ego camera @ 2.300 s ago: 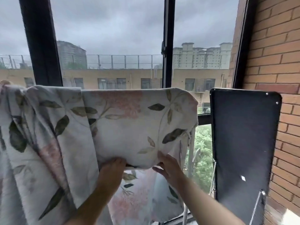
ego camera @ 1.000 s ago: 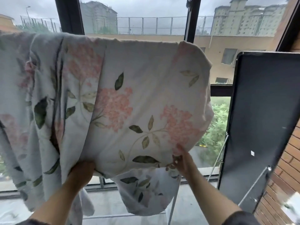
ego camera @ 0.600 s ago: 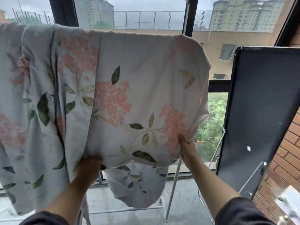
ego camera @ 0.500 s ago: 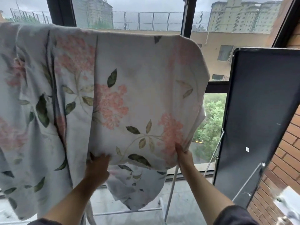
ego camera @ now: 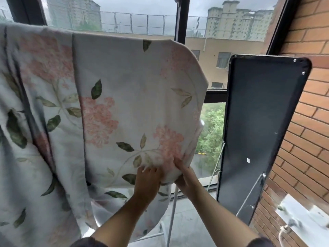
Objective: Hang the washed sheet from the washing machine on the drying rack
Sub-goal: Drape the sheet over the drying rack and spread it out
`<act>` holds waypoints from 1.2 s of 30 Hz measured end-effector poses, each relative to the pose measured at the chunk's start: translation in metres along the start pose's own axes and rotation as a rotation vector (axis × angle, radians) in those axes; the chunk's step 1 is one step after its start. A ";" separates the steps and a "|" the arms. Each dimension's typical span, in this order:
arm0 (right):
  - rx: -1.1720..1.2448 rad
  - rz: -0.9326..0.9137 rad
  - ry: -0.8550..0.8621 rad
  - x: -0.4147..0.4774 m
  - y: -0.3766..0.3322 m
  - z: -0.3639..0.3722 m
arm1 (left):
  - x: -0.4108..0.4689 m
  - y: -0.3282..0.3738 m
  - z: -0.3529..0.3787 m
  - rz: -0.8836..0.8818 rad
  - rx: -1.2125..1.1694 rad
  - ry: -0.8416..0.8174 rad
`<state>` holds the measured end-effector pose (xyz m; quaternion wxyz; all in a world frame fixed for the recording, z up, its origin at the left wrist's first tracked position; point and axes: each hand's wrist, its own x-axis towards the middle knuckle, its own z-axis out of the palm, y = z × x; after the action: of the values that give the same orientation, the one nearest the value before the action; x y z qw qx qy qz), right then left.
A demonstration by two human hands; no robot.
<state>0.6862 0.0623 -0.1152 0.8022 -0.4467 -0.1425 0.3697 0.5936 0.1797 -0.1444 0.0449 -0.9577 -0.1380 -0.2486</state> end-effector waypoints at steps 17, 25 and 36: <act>0.315 -0.606 0.015 0.036 -0.240 0.066 | 0.090 -0.013 -0.088 -0.049 -0.164 0.364; 0.470 -0.606 0.289 0.029 -0.241 0.026 | 0.095 -0.040 -0.100 -0.101 -0.070 0.367; 0.315 -0.553 0.399 0.010 -0.170 -0.019 | 0.040 -0.064 -0.034 -0.092 0.093 -0.045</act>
<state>0.7830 0.0022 0.0127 0.9425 -0.3259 -0.0400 0.0624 0.5932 0.2456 -0.0945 0.0745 -0.9526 -0.1940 -0.2221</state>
